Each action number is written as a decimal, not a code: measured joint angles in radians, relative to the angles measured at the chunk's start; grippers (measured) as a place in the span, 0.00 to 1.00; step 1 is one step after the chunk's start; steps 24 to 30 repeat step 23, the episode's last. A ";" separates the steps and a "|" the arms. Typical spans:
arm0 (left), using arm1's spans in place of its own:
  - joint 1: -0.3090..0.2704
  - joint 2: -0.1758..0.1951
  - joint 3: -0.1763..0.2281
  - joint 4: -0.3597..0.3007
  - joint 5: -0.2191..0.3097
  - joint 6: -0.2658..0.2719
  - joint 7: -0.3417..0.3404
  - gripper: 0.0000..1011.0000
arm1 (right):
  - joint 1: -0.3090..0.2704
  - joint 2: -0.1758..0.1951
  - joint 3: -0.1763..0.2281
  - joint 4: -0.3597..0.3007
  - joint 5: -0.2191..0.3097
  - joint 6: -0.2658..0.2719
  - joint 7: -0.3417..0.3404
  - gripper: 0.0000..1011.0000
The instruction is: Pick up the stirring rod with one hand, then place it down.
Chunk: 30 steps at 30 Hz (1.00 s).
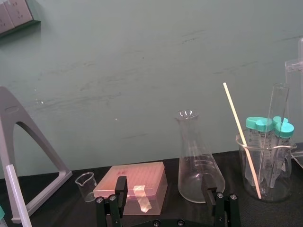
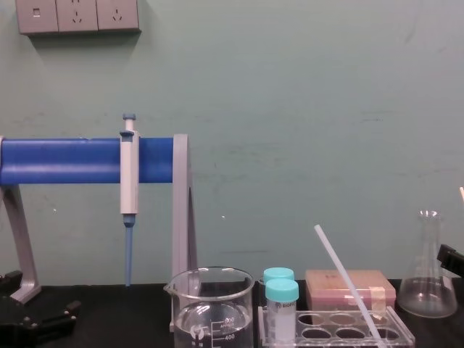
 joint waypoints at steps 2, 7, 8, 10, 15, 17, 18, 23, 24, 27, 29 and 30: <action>0.000 0.000 0.000 0.000 0.000 0.000 0.000 0.99 | 0.000 0.000 0.000 0.000 0.000 -0.001 0.000 0.99; 0.000 0.000 0.000 0.000 0.000 0.000 0.000 0.99 | 0.000 0.000 0.000 0.001 0.000 -0.002 0.000 0.99; 0.000 0.000 0.000 0.000 0.000 0.000 0.000 0.99 | 0.001 0.001 0.000 0.001 0.001 -0.003 0.000 0.99; 0.000 0.000 0.000 0.000 0.000 0.000 0.000 0.99 | 0.001 0.001 0.000 0.001 0.001 -0.004 0.000 0.99; 0.000 0.000 0.000 0.000 0.000 0.000 0.000 0.99 | 0.001 0.001 0.000 0.002 0.001 -0.005 0.000 0.99; 0.000 0.000 0.000 0.000 0.000 0.000 0.000 0.99 | 0.001 0.001 0.000 0.002 0.001 -0.005 0.000 0.99; 0.000 0.000 0.000 0.000 0.000 0.000 0.000 0.99 | 0.001 0.001 0.000 0.002 0.001 -0.005 0.000 0.99; 0.000 0.000 0.000 0.000 0.000 0.000 0.000 0.99 | 0.002 0.001 0.000 0.002 0.001 -0.006 0.000 0.99; 0.000 0.000 0.000 0.000 0.000 0.000 0.000 0.99 | 0.002 0.001 0.000 0.002 0.001 -0.006 0.000 0.99; 0.000 0.000 0.000 0.000 0.000 0.000 0.000 0.99 | 0.002 0.001 0.000 0.002 0.001 -0.006 0.000 0.99; 0.000 0.000 0.000 0.000 0.000 0.000 0.000 0.99 | 0.002 0.001 0.000 0.002 0.001 -0.006 0.000 0.99; 0.000 0.000 0.000 0.000 0.000 0.000 0.000 0.99 | 0.002 0.001 0.000 0.002 0.001 -0.006 0.000 0.99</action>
